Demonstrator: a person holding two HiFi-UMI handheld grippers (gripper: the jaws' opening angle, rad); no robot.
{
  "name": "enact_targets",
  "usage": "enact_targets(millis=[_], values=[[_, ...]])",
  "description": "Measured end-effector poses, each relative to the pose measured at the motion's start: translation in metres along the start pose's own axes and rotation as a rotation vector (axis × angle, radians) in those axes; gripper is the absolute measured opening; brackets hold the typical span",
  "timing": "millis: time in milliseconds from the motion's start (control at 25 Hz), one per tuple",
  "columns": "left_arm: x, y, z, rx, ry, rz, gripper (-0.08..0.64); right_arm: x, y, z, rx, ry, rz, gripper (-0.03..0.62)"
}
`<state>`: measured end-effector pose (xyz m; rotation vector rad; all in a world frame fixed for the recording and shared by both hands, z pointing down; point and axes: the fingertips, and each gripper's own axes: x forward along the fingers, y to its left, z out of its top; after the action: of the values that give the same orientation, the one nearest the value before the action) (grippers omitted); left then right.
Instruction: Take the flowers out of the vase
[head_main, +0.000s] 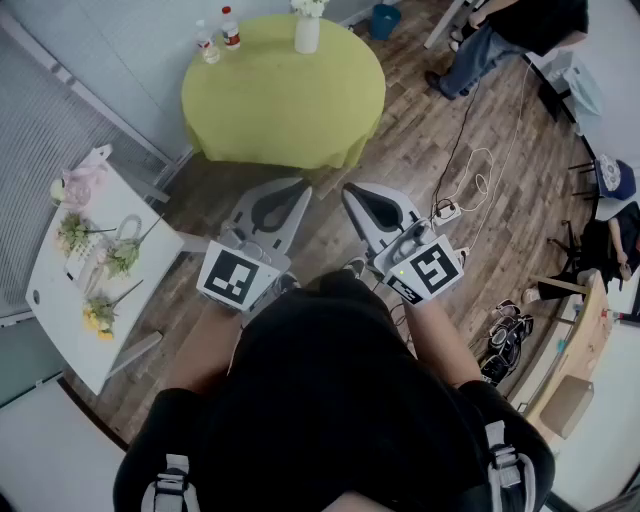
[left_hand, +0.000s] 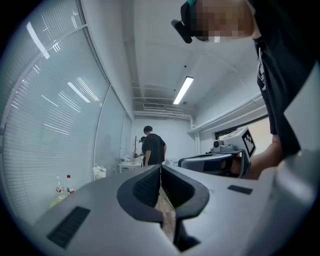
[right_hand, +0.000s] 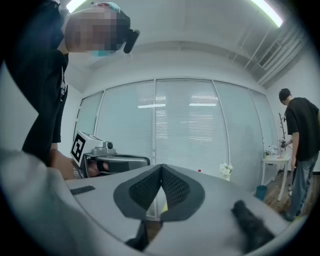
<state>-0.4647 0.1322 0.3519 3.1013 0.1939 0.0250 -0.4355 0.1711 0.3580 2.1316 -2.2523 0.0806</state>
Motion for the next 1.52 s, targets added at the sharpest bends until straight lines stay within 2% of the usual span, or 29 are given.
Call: enact_targets(millis=[400, 680, 1240, 1520], values=[[0.001, 0.001, -0.003, -0.017, 0.009, 0.001, 0.014, 0.001, -0.001, -0.003, 0.012, 0.005, -0.003, 0.018], [0.02, -0.001, -0.005, -0.017, 0.009, -0.008, 0.014, -0.008, -0.021, -0.001, 0.012, 0.002, -0.011, 0.018], [0.105, -0.006, 0.001, 0.002, 0.028, -0.002, 0.014, -0.022, -0.104, 0.006, 0.019, -0.028, 0.014, 0.018], [0.149, -0.005, 0.003, -0.015, 0.02, 0.012, 0.014, -0.026, -0.146, 0.009, -0.001, -0.025, 0.034, 0.018]])
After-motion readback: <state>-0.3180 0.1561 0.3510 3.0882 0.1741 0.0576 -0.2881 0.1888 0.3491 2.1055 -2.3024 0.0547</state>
